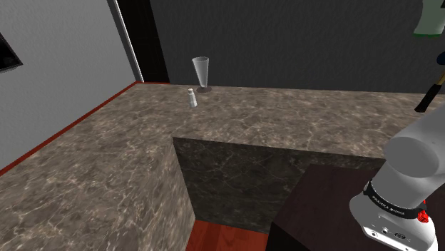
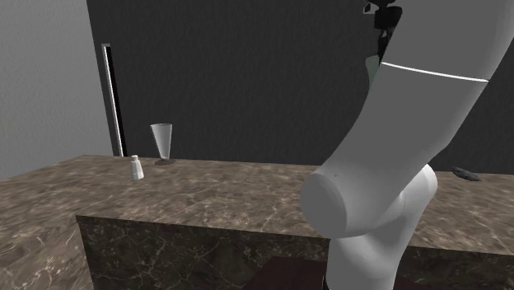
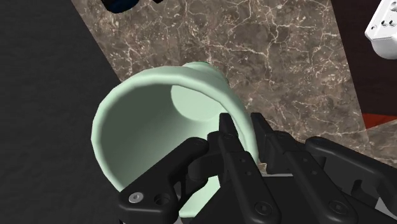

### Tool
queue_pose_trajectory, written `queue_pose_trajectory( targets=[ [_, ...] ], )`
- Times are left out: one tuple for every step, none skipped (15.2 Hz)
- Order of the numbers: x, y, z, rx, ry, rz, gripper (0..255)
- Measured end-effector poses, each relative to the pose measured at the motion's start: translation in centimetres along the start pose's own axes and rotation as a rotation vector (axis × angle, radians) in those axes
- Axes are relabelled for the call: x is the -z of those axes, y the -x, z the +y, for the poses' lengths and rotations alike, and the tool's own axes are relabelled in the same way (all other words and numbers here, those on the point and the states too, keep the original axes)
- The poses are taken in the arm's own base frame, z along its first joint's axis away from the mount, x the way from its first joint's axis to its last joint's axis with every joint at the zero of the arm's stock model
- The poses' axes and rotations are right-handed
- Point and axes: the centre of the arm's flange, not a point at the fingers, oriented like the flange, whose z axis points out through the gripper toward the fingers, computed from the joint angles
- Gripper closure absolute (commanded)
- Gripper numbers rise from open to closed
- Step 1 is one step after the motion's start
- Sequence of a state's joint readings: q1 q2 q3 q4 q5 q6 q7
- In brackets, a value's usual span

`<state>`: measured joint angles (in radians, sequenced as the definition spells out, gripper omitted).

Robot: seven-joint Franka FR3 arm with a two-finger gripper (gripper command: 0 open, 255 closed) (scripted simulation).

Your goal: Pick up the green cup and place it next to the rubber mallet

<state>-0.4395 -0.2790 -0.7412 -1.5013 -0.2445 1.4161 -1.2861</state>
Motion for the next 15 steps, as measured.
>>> queue_pose_trajectory(
  targets=[
    [-0.3, 1.3, 0.5, 0.000, 0.000, 0.000, 255],
    [-0.4, 3.1, 1.1, -0.001, 0.000, 0.000, 255],
    [-0.6, 4.0, 1.4, -0.001, 0.000, 0.000, 255],
    [-1.0, 4.4, 1.4, 0.000, 0.000, 0.000, 255],
    [-1.5, 4.5, 1.4, 0.001, 0.000, 0.000, 255],
    [-1.9, 4.7, 1.4, 0.001, 0.000, 0.000, 255],
    [-2.3, 4.7, 1.3, 0.001, 0.000, 0.000, 255],
    [-2.8, 4.7, 1.2, 0.001, 0.000, 0.000, 255],
    [-3.4, 4.7, 1.1, 0.001, -0.001, 0.000, 255],
    [-4.0, 4.8, 1.2, 0.001, -0.001, 0.000, 255],
    [-4.5, 4.7, 1.0, 0.002, -0.001, 0.000, 255],
    [-4.9, 4.6, 0.9, 0.002, -0.001, 0.000, 255],
    [-5.4, 4.8, 0.8, 0.002, -0.001, 0.000, 255],
    [-6.0, 4.6, 0.6, 0.002, -0.001, 0.000, 255],
    [-6.6, 4.7, 0.7, 0.002, -0.001, 0.000, 255]
  ],
)
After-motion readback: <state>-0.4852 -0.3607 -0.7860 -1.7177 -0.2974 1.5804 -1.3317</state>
